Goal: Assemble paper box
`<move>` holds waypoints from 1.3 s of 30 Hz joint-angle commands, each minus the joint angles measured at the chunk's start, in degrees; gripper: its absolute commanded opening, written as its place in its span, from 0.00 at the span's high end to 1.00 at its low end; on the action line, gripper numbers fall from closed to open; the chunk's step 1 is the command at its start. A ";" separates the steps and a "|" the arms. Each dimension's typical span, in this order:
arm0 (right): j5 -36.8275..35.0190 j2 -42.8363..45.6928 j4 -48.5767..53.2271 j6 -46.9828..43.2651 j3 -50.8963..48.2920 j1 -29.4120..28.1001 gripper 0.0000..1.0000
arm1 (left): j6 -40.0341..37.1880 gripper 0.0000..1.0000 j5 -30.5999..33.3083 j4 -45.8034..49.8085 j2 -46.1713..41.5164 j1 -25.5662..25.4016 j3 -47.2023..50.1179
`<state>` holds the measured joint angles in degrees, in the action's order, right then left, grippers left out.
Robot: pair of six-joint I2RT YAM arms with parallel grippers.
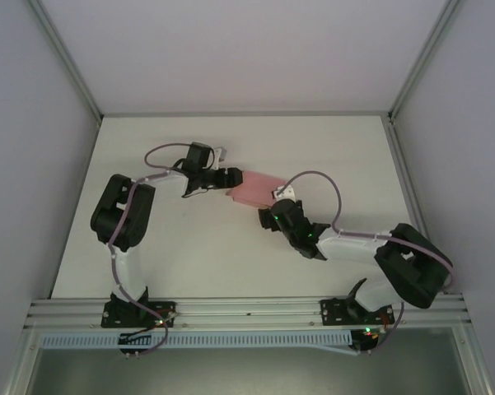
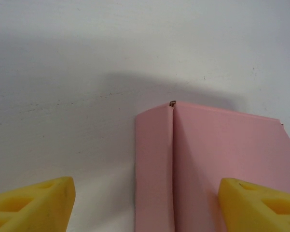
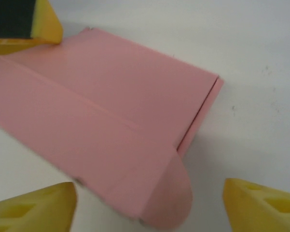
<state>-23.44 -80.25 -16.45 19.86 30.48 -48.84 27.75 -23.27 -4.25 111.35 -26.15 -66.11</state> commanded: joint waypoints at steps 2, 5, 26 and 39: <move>8.45 8.71 5.85 1.24 -3.91 -0.56 0.00 | -1.84 0.24 -1.66 -0.65 1.06 -0.49 0.93; 10.03 15.83 11.45 1.66 -3.46 -0.52 0.00 | -1.97 0.28 -1.81 -0.68 1.33 -0.57 0.94; 12.90 14.90 22.07 20.84 4.90 16.37 0.00 | 2.90 0.79 -6.37 -7.17 5.61 0.34 3.84; 33.89 -3.12 15.83 25.27 13.70 22.20 0.00 | 8.72 0.89 -11.11 -16.34 4.58 3.46 10.68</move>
<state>4.36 -79.68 -0.10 45.10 39.55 -27.27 35.48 -34.63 -24.73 114.48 -23.64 -57.91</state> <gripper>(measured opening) 0.998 0.123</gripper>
